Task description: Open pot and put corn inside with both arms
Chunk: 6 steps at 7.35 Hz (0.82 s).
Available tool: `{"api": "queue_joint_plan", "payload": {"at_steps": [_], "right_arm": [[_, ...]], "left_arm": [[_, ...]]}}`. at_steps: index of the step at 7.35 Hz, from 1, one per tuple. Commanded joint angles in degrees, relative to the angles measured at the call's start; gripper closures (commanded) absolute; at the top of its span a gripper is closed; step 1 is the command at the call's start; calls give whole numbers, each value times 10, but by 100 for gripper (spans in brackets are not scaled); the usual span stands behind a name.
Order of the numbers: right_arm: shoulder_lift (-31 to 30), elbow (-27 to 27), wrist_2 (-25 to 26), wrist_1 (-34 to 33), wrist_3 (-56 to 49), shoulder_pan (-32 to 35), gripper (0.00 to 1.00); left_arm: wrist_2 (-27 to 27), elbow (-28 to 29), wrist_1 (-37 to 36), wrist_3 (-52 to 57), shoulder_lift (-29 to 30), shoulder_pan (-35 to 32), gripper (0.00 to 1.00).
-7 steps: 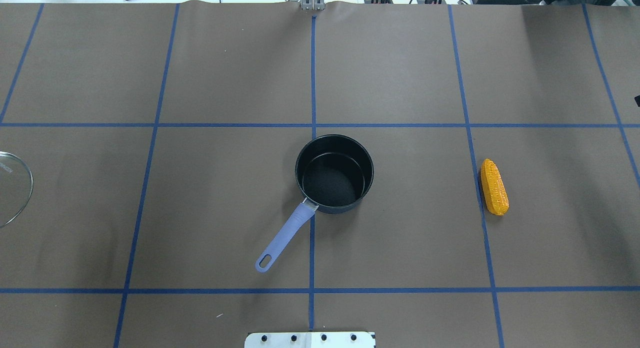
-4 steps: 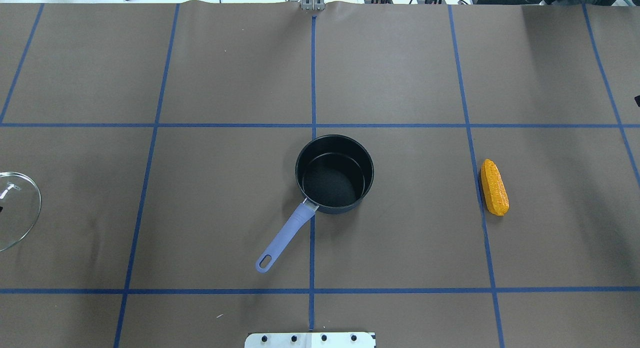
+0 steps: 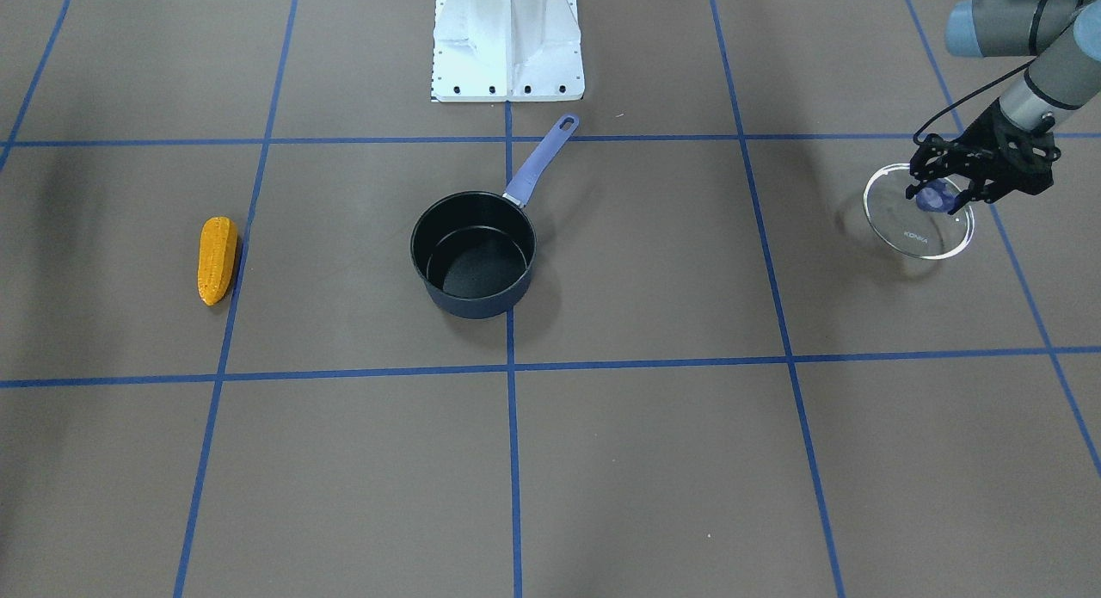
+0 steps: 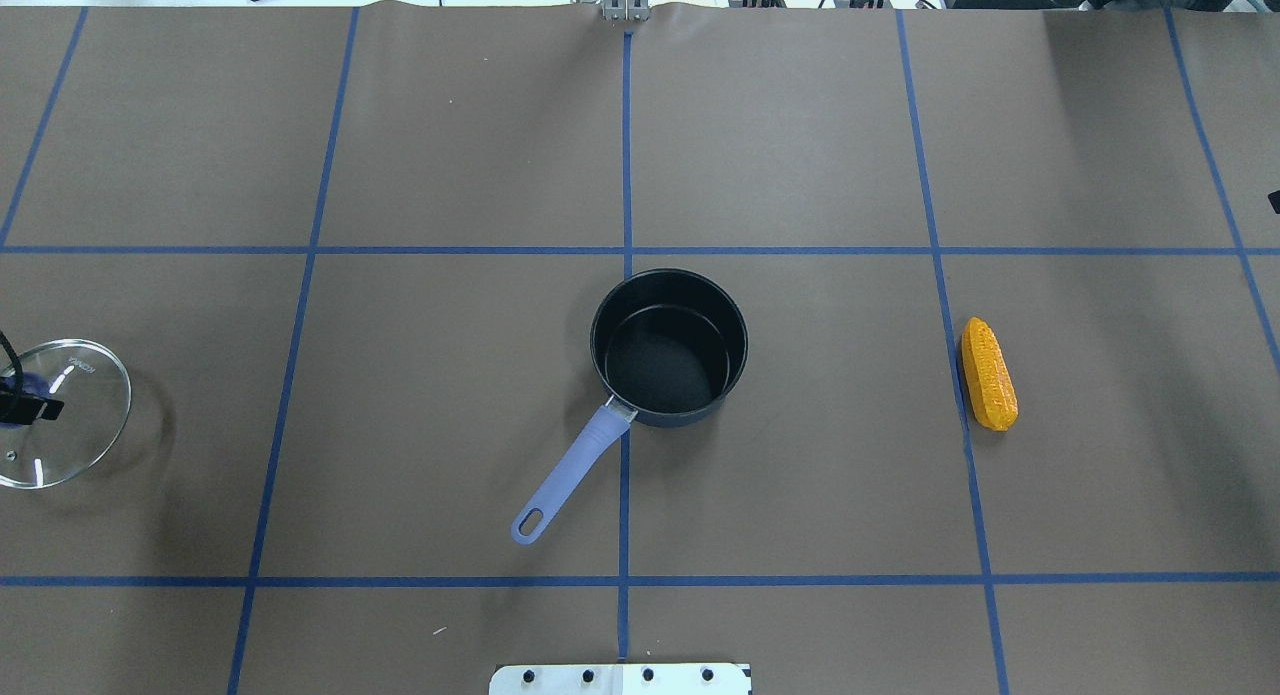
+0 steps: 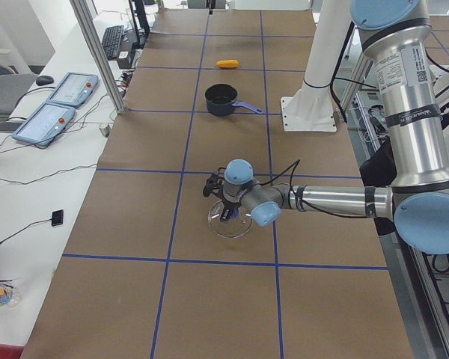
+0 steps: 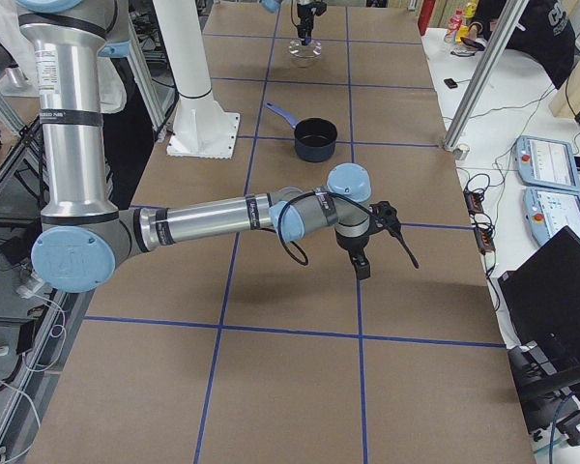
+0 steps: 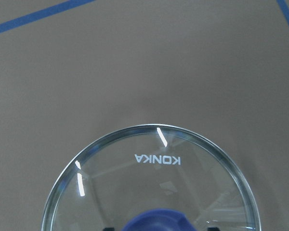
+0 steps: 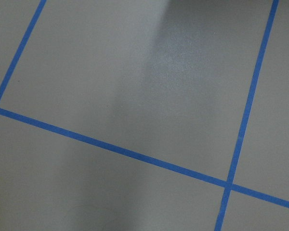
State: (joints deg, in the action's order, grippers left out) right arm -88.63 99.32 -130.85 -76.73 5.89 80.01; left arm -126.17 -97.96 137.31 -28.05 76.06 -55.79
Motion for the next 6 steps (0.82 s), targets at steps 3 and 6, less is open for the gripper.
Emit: {"api": "queue_joint_plan", "payload": {"at_steps": [3,6], "right_arm": [[0,-1,1,0,0,0,0],[0,-2,1,0,0,-1,0]], "left_arm": [[4,24,3,-1,32,3,54],[22,28,3,4,35,13,18]]}}
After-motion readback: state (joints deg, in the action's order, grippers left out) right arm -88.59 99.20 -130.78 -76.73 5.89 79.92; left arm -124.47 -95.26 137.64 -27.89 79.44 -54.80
